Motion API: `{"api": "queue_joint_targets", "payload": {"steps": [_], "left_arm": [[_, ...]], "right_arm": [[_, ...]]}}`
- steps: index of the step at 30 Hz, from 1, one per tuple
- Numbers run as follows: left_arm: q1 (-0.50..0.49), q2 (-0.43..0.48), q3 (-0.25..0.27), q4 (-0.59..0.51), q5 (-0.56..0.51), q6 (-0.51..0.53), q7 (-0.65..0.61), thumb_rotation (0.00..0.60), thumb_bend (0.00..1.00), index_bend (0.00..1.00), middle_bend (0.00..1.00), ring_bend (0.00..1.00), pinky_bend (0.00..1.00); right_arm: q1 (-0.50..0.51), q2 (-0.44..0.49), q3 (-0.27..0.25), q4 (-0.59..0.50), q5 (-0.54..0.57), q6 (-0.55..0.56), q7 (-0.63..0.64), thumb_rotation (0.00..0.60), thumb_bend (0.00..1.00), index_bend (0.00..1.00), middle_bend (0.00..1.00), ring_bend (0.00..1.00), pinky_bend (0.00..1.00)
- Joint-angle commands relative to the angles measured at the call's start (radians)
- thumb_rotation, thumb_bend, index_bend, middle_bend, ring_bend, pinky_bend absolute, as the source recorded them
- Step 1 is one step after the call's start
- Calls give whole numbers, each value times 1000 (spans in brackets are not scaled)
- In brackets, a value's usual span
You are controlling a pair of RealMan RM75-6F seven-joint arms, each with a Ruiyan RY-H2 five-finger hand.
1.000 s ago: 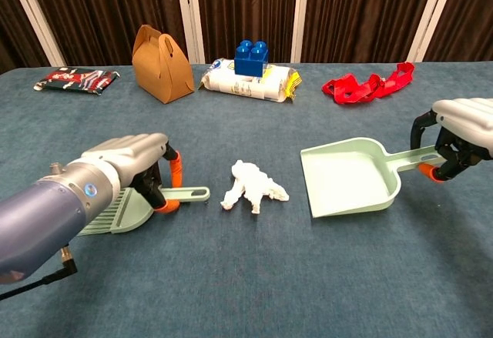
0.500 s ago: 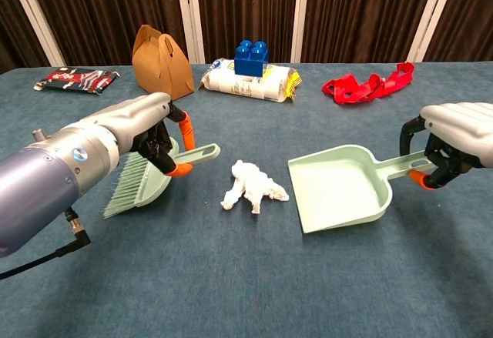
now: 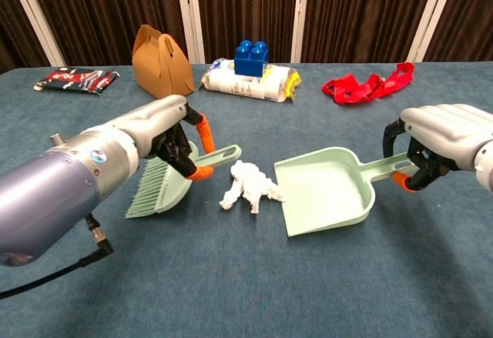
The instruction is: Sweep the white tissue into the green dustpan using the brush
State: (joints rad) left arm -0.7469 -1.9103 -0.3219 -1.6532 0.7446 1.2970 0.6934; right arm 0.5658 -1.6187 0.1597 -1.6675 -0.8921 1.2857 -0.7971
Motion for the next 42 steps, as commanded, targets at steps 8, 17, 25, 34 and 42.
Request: {"api": "queue_joint_targets", "payload": {"steps": [8,17,25,34,42], "left_arm": [[-29,-51,-28,0,36,-14,-53,600,674,781,1000,1000,1000],[-70,-130,-74,25,90,-19,-120,600,674,781,1000,1000,1000],[-117,-204,-123,88,113,-35,-166,600,674,781,1000,1000,1000],[-125,-204,-127,100,236,-30,-256,600,674,781,1000,1000,1000],[-92,-117,-116,49,274,-35,-274,600,674,781,1000,1000,1000]], "right_arm": [[5,4,9,2,12,0,-1,600,586,637,912,887,922],[12,25,16,-19,18,3,-12,600,587,636,912,887,922],[22,37,20,-41,24,9,-29,600,586,636,912,887,922],[17,48,11,-41,19,16,-18,600,586,636,912,887,922],[7,47,-3,-45,15,23,-8,600,587,636,912,887,922]]}}
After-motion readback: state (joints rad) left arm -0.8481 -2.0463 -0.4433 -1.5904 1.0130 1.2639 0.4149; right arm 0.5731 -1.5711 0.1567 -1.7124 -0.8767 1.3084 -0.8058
